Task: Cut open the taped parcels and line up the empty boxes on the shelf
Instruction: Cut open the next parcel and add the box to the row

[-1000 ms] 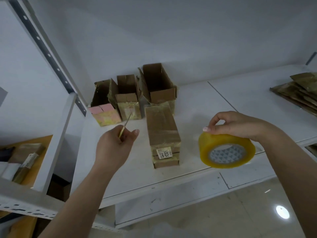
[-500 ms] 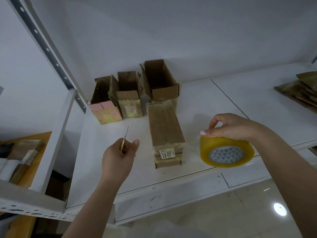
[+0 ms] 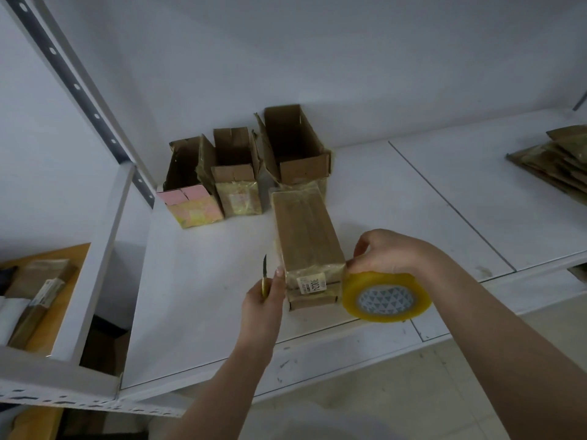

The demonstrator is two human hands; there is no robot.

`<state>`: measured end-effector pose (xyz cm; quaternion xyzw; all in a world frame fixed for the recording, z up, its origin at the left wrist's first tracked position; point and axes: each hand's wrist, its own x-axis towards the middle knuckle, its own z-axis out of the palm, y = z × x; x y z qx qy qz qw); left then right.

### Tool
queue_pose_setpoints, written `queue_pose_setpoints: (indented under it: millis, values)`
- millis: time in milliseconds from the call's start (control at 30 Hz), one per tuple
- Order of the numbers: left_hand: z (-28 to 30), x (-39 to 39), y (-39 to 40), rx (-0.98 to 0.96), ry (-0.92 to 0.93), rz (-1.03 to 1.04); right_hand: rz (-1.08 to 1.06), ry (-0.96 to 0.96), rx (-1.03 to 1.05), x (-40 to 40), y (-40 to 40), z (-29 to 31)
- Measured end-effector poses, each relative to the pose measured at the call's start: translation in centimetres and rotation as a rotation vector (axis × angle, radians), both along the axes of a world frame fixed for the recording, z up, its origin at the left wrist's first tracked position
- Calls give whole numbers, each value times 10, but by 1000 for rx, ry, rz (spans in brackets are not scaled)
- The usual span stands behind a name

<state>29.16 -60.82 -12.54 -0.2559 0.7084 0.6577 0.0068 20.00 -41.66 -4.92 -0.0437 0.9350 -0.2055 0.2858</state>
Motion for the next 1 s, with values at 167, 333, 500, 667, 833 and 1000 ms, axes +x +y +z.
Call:
queue_pose_setpoints:
  millis: [167,333,500,667,833,1000]
  values:
    - [-8,1,8,155,-110,20,-8,-13,5,5,-7,-2]
    - [-3,-14,-15,138,-39,40,133,18,58,22,-22,-7]
    - [-8,-22,-32,54,-75,-39,107,94,102,29,-36,-12]
    - [-4,-23,-34,238,-147,-51,54,97,70,32,-32,-10]
    - [-12,-18,-28,414,-223,-3,-12,138,-8,39,-25,-4]
    - [4,-33,-57,216,-124,-76,-51,85,-16,42,-19,-1]
